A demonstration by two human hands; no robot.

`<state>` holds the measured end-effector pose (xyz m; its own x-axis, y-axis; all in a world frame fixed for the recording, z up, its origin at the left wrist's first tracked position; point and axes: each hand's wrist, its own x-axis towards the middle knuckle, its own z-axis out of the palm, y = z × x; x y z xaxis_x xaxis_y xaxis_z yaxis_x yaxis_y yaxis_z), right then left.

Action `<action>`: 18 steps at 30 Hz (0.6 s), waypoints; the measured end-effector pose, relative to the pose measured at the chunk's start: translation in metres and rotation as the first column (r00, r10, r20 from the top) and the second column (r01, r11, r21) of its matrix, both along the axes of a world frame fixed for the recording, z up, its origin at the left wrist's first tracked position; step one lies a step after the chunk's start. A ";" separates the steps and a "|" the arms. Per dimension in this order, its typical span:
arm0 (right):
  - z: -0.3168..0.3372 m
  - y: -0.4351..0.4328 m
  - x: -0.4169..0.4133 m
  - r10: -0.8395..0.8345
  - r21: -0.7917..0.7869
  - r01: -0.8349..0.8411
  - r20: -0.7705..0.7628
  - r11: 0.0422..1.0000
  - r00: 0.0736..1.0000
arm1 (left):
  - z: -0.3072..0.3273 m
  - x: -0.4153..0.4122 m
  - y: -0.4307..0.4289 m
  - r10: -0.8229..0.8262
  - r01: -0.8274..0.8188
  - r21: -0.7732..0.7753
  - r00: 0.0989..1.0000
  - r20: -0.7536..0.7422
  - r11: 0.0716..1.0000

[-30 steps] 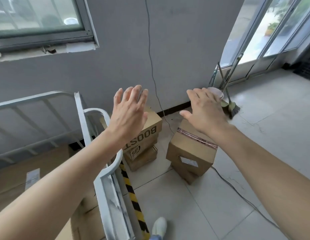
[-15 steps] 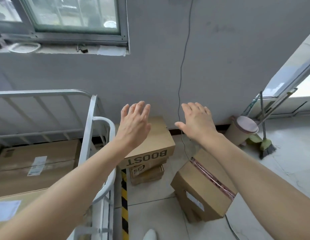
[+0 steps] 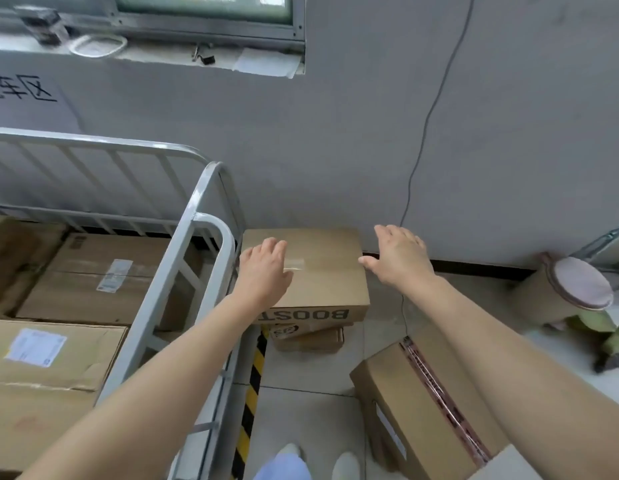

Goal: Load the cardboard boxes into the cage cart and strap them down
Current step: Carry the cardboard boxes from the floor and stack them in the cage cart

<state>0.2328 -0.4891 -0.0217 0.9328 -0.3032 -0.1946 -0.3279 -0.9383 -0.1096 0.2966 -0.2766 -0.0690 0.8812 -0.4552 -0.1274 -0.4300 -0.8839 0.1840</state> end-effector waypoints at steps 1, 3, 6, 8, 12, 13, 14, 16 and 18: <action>-0.009 -0.005 0.004 0.003 0.013 -0.003 -0.009 1.000 1.000 | -0.008 0.004 -0.002 0.038 -0.038 -0.004 0.999 -0.028 0.999; -0.026 -0.013 0.012 0.000 0.075 0.003 -0.037 0.997 0.999 | -0.024 0.011 -0.005 0.104 -0.104 0.003 0.992 -0.076 0.995; -0.055 -0.019 0.027 -0.048 0.254 0.076 -0.114 0.964 0.992 | -0.047 0.027 -0.006 0.201 -0.200 0.027 0.965 -0.170 0.979; -0.077 -0.023 0.041 -0.062 0.307 0.108 -0.157 0.945 0.986 | -0.063 0.042 -0.007 0.257 -0.255 0.036 0.940 -0.223 0.966; -0.118 -0.032 0.075 -0.086 0.329 0.150 -0.199 0.933 0.976 | -0.104 0.084 -0.013 0.346 -0.343 0.062 0.894 -0.286 0.937; -0.128 -0.034 0.085 -0.097 0.333 0.165 -0.211 0.929 0.973 | -0.114 0.095 -0.015 0.378 -0.372 0.080 0.876 -0.298 0.925; -0.138 -0.036 0.095 -0.111 0.336 0.183 -0.223 0.924 0.969 | -0.124 0.105 -0.015 0.412 -0.400 0.104 0.859 -0.305 0.911; -0.160 -0.042 0.111 -0.154 0.363 0.240 -0.250 0.900 0.956 | -0.144 0.123 -0.017 0.450 -0.416 0.177 0.848 -0.280 0.892; -0.185 -0.049 0.125 -0.218 0.418 0.329 -0.290 0.847 0.932 | -0.163 0.138 -0.016 0.478 -0.427 0.236 0.844 -0.243 0.873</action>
